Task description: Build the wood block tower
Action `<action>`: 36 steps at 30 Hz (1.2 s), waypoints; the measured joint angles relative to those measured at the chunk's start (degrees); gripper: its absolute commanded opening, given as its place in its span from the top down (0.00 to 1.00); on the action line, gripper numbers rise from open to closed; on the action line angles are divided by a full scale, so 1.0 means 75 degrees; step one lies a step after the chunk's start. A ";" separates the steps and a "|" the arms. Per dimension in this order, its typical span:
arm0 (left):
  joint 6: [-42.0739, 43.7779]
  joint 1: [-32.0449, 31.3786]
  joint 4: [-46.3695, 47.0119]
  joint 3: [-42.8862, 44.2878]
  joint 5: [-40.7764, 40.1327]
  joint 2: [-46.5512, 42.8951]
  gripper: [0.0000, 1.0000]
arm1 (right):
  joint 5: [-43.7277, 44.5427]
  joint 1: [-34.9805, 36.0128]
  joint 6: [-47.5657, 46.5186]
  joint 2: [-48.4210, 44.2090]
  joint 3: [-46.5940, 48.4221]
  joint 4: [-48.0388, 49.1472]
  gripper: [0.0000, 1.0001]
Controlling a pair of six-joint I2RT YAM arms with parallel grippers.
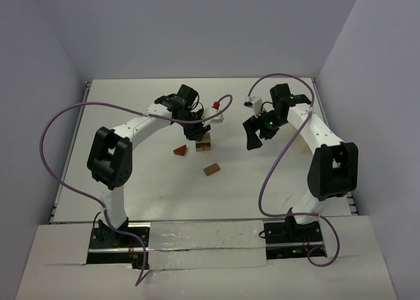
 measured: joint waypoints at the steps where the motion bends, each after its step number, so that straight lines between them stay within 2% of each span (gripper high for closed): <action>1: 0.0000 0.0000 0.0000 0.0000 0.0002 0.0002 0.87 | 0.0000 0.0000 0.0000 0.0000 0.0000 0.0000 0.00; 6: 0.0004 0.0000 -0.0001 0.0000 0.0003 0.0010 0.82 | -0.0003 0.0000 0.0000 0.0000 0.0000 0.0000 0.00; 14: 0.0030 0.0000 -0.0006 0.0000 0.0003 0.0066 0.68 | -0.0003 0.0000 0.0000 0.0003 0.0000 -0.0003 0.00; 28: 0.0085 0.0000 -0.0093 0.0050 0.0011 0.0096 0.15 | -0.0017 0.0000 -0.0003 0.0048 0.0000 -0.0044 0.00; 30: 0.0116 0.0000 -0.0189 0.0141 0.0015 0.0096 0.01 | -0.0020 0.0000 -0.0004 0.0050 0.0000 -0.0056 0.00; 36: 0.0130 0.0000 -0.0480 0.0496 0.0013 -0.0015 0.01 | -0.0022 0.0000 -0.0026 0.0058 0.0003 -0.0063 0.00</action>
